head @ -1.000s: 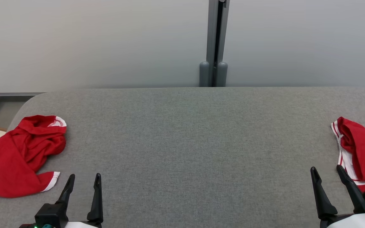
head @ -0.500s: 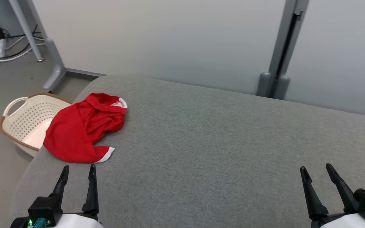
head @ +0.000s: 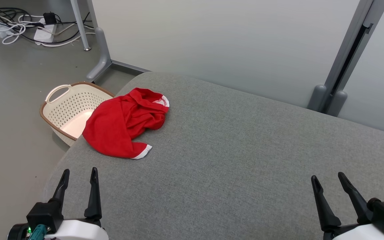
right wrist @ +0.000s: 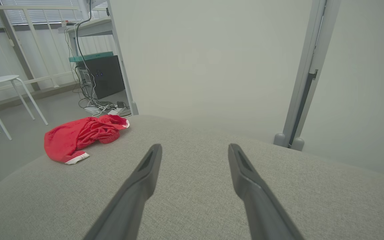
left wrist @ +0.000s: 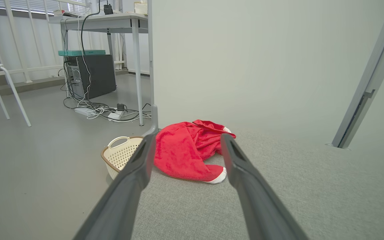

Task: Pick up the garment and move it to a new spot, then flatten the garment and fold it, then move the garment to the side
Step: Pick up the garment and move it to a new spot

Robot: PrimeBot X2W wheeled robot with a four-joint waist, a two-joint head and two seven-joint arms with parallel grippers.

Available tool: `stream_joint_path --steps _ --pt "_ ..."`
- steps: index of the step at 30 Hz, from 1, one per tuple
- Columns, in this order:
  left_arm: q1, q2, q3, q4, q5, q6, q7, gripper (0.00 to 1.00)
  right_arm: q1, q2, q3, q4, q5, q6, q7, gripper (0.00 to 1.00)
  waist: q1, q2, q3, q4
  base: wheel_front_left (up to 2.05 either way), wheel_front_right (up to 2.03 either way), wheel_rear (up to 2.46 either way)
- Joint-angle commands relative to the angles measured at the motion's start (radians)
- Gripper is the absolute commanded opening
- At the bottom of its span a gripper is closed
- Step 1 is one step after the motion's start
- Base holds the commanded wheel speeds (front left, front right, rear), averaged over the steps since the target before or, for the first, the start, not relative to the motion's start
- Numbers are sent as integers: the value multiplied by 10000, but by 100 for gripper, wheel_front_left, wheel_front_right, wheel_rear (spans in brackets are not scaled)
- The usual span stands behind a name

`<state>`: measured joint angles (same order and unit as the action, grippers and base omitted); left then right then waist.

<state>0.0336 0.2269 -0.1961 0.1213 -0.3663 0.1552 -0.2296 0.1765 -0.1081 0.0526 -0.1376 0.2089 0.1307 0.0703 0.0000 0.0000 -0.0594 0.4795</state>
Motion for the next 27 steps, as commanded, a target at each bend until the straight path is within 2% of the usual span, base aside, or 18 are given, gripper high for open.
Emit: stream_joint_path --steps 1,9,15,22,27 --pt "-273 -26 16 91 -40 -8 -75 100 -102 -34 37 16 40 0 11 100 0 0 45 1 0 0 0" --pt "-864 -175 25 504 -140 -130 -185 100 -222 -138 58 -130 106 0 210 100 0 0 448 -273 0 0 0" --pt "-2294 -537 313 1345 -393 -427 -318 100 -865 -487 50 -718 -61 0 658 100 0 0 1969 -833 0 0 0" --pt "-4652 -665 724 3722 -660 -1131 -355 100 -1872 -944 85 -1294 -136 0 1042 100 0 0 3899 -1489 0 0 0" --pt "-5974 -583 828 5961 -785 -1684 -361 100 -2314 -1045 62 -1350 -167 0 1015 100 0 0 4734 -1793 0 0 0"
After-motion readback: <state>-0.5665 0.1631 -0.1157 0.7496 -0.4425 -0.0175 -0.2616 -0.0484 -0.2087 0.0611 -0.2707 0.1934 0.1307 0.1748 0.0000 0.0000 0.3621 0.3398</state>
